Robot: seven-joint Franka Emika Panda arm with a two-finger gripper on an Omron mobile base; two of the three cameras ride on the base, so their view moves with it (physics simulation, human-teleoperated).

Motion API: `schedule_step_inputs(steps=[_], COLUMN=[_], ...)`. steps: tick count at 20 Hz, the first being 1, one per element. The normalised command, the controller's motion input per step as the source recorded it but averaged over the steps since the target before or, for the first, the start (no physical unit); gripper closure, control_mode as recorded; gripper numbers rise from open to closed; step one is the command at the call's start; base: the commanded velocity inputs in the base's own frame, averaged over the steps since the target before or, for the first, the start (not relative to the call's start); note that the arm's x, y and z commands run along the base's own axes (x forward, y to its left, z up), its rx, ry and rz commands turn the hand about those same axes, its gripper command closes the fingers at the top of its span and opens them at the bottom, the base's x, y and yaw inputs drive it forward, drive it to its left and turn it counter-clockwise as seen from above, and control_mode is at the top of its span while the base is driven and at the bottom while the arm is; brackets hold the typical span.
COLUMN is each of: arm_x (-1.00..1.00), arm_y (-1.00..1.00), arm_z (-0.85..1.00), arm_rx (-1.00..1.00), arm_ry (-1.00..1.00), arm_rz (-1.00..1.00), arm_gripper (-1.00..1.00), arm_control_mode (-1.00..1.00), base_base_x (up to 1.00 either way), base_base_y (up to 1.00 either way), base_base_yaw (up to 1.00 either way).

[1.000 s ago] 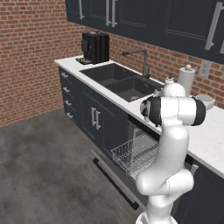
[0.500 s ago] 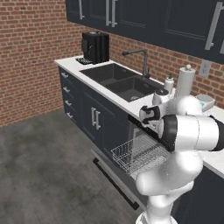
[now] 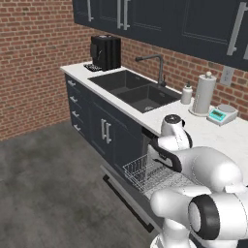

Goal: Pick up the cup and bowl from the counter, place them in the dishwasher, and close the dishwasher door.

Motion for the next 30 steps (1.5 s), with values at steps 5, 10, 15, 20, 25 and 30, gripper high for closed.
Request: schedule_step_inputs(steps=[5, 10, 15, 20, 25, 30], arm_x=[-0.21, 0.16, 0.44, 0.54, 0.49, 0.35], arm_y=[0.37, 0.11, 0.01, 0.06, 0.1, 0.01], arm_z=[-0.16, -0.21, -0.43, -0.72, -0.58, -0.23], arm_rx=[0.0, 0.0, 0.0, -0.01, -0.02, -0.01], arm_ry=[0.02, 0.04, 0.09, 0.1, 0.04, 0.0], arm_rz=[0.0, 0.0, 0.0, 0.0, 0.0, 0.0], arm_gripper=[1.0, 1.0, 1.0, 1.0, 1.0, 1.0], arm_control_mode=[-1.0, -1.0, -1.0, -1.0, -1.0, -1.0], base_base_x=[0.0, 0.0, 0.0, 0.0, 0.0, 0.0], base_base_y=[0.0, 0.0, 0.0, 0.0, 0.0, 0.0], base_base_yaw=[0.0, 0.0, 0.0, 0.0, 0.0, 0.0])
